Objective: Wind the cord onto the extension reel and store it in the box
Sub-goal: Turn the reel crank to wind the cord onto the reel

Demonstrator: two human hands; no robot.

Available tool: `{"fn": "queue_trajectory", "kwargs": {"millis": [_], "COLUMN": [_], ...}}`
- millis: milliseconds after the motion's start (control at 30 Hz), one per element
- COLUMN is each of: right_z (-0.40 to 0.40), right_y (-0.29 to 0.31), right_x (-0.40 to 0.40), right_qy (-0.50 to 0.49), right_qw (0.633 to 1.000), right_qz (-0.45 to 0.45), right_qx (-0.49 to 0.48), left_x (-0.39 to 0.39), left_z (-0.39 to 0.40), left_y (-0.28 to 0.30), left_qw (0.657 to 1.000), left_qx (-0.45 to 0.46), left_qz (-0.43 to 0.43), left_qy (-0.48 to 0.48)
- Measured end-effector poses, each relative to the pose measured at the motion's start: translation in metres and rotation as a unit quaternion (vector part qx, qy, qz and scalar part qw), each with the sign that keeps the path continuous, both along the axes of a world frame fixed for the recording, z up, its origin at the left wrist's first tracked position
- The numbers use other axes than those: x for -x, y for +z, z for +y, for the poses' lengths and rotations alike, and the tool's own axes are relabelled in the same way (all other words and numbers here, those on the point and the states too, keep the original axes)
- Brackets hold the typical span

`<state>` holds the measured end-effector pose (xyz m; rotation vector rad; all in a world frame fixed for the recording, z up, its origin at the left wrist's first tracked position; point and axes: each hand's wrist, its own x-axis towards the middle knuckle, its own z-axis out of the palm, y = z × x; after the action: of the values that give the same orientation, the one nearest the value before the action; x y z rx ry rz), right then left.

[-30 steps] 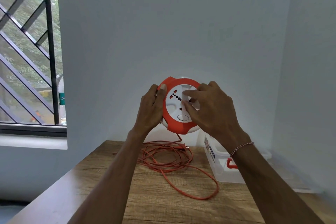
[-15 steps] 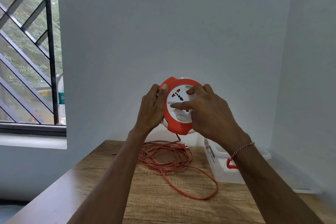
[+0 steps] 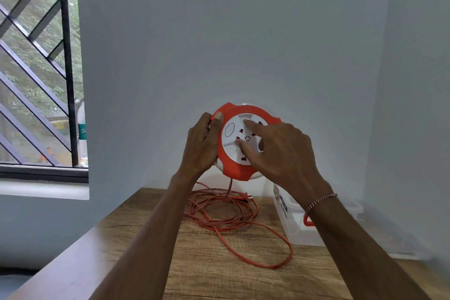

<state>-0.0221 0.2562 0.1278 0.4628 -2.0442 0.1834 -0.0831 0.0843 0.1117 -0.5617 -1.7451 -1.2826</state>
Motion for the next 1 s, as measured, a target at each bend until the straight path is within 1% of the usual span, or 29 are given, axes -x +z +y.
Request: {"fn": "queue_trajectory", "kwargs": {"millis": [133, 200, 300, 433, 667, 800, 900, 1000], "right_z": [0.009, 0.01, 0.005, 0.001, 0.004, 0.003, -0.001, -0.003], "right_y": [0.008, 0.009, 0.007, 0.002, -0.005, -0.007, -0.005, -0.004], "right_x": [0.0, 0.001, -0.002, -0.002, 0.004, 0.004, 0.004, 0.003], "right_qy": [0.044, 0.062, 0.038, -0.001, -0.021, -0.027, -0.014, -0.003], "right_qw": [0.998, 0.995, 0.99, 0.989, 0.995, 0.999, 1.0, 1.0], "right_qz": [0.023, -0.013, -0.058, -0.034, 0.015, 0.015, -0.005, -0.01], "right_qx": [-0.042, -0.083, -0.125, -0.141, -0.093, -0.028, 0.016, 0.028], "left_x": [0.001, 0.001, 0.0, 0.0, 0.0, 0.0, -0.002, -0.003], "left_z": [0.0, 0.0, 0.001, 0.001, 0.002, 0.002, 0.003, 0.002], "left_y": [0.0, -0.001, -0.001, -0.001, -0.001, -0.001, 0.0, 0.0], "left_qw": [1.0, 1.0, 1.0, 1.0, 1.0, 1.0, 1.0, 1.0], "left_qx": [0.002, 0.005, 0.01, 0.01, 0.005, 0.002, -0.001, -0.01], "left_qz": [0.004, 0.012, 0.015, 0.012, 0.012, 0.014, 0.011, 0.005], "left_qy": [-0.006, -0.002, -0.004, 0.001, -0.008, -0.005, -0.007, -0.014]}}
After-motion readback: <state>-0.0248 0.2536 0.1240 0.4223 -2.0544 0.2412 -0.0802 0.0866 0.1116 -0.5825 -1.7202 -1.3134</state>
